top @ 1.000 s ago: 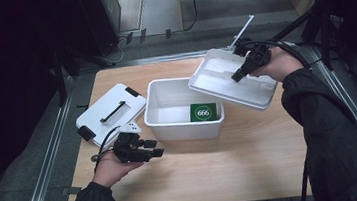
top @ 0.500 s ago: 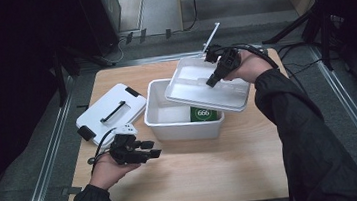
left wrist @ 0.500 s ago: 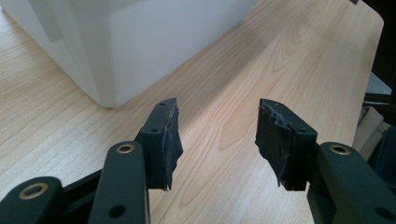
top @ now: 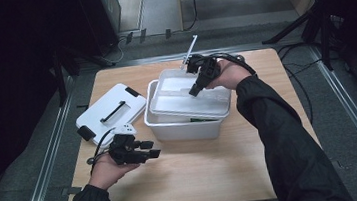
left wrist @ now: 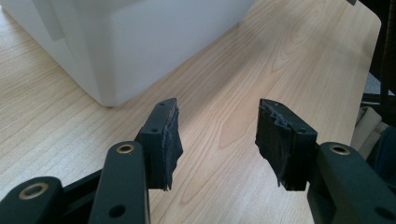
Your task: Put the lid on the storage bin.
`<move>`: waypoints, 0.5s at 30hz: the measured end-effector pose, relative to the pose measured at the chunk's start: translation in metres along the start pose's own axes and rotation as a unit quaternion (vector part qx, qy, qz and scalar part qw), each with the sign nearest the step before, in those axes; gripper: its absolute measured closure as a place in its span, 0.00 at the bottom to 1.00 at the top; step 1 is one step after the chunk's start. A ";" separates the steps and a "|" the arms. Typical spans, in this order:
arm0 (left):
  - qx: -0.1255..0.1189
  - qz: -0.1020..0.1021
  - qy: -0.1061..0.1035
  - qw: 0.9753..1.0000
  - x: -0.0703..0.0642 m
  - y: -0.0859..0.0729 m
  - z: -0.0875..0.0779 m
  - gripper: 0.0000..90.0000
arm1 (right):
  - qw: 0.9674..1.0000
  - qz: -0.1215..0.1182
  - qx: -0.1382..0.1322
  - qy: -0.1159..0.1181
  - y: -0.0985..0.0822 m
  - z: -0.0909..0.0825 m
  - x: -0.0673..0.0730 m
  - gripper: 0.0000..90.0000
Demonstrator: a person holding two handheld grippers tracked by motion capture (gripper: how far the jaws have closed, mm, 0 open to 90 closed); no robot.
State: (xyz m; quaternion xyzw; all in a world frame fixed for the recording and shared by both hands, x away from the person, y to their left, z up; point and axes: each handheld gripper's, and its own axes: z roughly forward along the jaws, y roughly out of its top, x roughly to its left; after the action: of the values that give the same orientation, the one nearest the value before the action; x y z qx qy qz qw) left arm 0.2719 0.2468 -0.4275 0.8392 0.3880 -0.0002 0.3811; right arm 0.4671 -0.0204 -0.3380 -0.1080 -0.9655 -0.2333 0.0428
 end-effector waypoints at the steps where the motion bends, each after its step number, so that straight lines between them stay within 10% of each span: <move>1: 0.000 0.000 0.000 1.000 0.000 0.000 0.000 0.54 | 1.000 -0.003 0.000 0.003 0.001 0.002 0.000 1.00; 15: 0.001 0.000 0.000 1.000 0.000 -0.001 -0.001 0.54 | 0.999 -0.050 -0.009 0.013 0.011 0.021 0.007 1.00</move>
State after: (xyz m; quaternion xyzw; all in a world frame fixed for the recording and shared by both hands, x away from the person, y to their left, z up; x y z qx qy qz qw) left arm 0.2712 0.2480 -0.4274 0.8395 0.3883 -0.0009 0.3801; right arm 0.4621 -0.0001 -0.3515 -0.0567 -0.9670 -0.2449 0.0425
